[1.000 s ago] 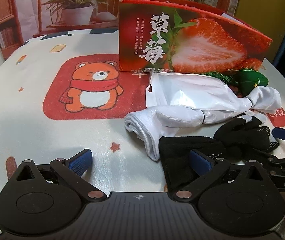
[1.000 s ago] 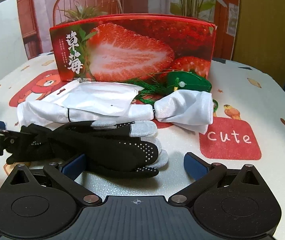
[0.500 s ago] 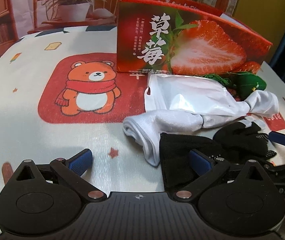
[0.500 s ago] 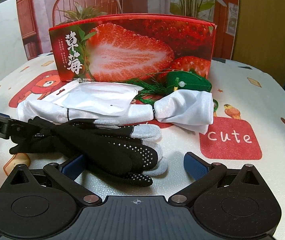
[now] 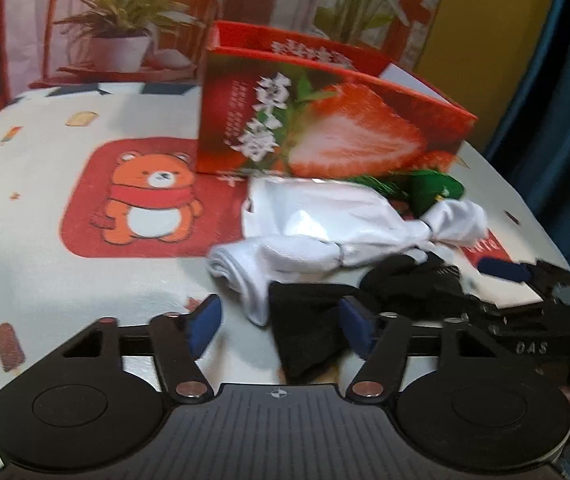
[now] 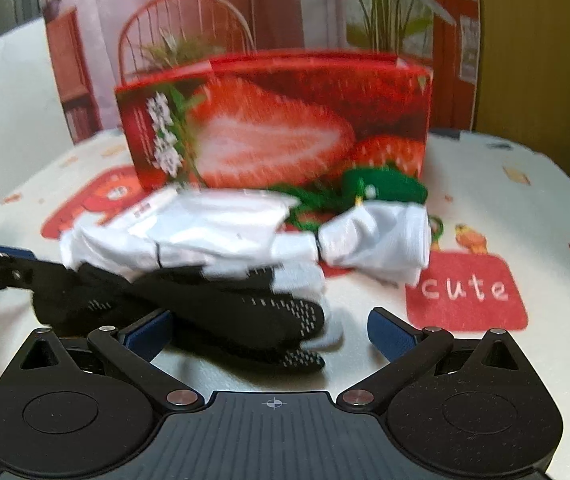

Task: Organize soft objects
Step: 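Move both tools down to the black gloves beside the white socks, then close the left tool on a black glove while the right tool grasps it too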

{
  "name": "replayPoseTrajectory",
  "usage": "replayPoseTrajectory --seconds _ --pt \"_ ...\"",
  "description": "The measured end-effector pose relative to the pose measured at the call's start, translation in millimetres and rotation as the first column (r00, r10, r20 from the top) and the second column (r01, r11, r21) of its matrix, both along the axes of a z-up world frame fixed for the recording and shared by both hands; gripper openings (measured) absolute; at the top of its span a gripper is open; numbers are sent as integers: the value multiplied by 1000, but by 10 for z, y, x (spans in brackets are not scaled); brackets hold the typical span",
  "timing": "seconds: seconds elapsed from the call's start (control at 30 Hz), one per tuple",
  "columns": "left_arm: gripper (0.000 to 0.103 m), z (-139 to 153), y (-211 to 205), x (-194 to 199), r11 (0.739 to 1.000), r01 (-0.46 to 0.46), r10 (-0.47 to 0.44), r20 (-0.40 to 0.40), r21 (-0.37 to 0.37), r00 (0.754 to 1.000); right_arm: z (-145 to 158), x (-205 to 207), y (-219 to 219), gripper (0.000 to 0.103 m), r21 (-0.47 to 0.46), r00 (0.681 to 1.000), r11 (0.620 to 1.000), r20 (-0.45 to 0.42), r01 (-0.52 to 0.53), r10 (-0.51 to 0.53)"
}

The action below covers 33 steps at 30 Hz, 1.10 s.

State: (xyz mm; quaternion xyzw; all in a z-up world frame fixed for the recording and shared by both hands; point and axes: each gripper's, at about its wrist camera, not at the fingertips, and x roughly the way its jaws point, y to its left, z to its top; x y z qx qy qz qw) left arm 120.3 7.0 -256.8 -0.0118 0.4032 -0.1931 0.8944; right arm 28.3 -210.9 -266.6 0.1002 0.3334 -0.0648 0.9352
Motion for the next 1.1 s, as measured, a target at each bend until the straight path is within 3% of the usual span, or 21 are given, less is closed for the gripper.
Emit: replayPoseTrajectory --seconds 0.07,0.23,0.43,0.5,0.8,1.1 --pt "54 -36 -49 5 1000 28 -28 -24 1 999 23 -5 -3 102 1 1000 1000 21 -6 6" --pt "56 -175 -124 23 997 70 -68 -76 28 995 -7 70 -1 99 3 999 1000 26 -31 31" --pt "50 -217 -189 51 994 78 -77 -20 77 997 -154 206 -29 94 51 999 998 9 -36 36" --pt "40 -213 -178 63 995 73 -71 -18 74 997 -163 189 -49 84 70 999 997 16 -41 40" --pt "24 -194 -162 65 996 69 -69 -13 60 998 -118 119 5 45 112 996 990 22 -86 84" --pt "19 -155 -147 27 996 65 -66 10 57 998 -31 50 50 20 116 993 987 48 -110 105"
